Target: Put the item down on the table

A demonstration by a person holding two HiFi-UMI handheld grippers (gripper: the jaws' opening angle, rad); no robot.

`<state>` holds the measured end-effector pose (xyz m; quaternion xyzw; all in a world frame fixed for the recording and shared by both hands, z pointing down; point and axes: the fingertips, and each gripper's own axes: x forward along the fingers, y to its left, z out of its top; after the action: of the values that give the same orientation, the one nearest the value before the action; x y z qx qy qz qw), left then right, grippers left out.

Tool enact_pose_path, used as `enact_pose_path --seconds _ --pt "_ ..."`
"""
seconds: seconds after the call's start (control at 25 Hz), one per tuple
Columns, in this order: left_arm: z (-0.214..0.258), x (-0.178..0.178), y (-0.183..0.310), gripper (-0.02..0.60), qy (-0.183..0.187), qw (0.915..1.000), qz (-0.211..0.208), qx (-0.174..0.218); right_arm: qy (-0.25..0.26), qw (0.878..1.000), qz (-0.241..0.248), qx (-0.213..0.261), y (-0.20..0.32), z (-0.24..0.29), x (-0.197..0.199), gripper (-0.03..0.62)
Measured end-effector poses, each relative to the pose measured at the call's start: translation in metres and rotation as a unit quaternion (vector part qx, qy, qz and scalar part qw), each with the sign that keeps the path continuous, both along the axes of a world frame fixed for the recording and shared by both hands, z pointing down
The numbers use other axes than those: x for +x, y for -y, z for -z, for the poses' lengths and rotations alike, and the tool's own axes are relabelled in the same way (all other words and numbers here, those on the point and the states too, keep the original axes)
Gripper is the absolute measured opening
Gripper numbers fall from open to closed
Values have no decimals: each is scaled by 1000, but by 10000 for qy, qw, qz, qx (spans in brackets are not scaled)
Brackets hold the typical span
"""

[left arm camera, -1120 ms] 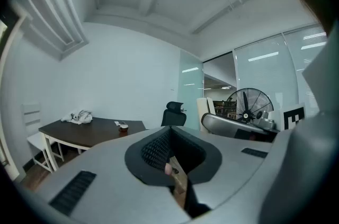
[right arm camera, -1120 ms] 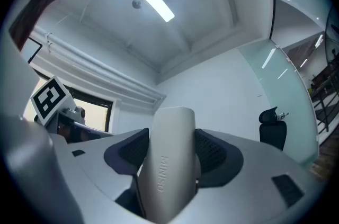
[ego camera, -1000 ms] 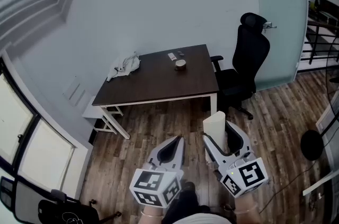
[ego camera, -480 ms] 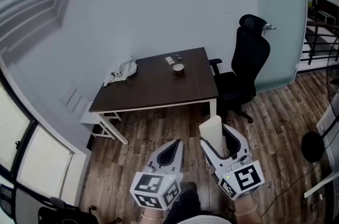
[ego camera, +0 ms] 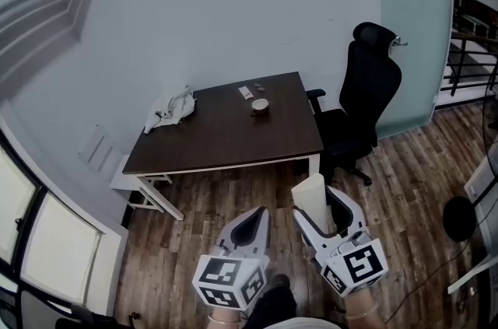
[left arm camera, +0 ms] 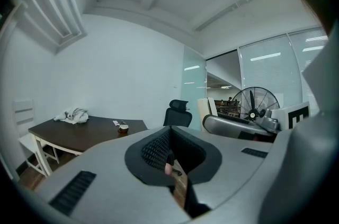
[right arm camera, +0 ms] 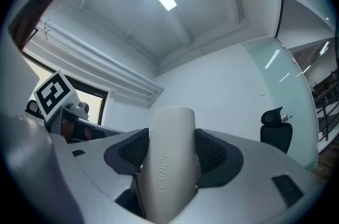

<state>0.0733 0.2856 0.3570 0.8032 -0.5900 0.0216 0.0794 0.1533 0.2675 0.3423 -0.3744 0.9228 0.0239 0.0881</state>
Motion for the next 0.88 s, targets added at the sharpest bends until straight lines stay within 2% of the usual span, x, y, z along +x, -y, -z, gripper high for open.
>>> enact_pose_path --seconds 0.88 --pt "5 -122 171 18 -238 9996 -146 -33 -213 9997 -14 -69 170 9 -125 282"
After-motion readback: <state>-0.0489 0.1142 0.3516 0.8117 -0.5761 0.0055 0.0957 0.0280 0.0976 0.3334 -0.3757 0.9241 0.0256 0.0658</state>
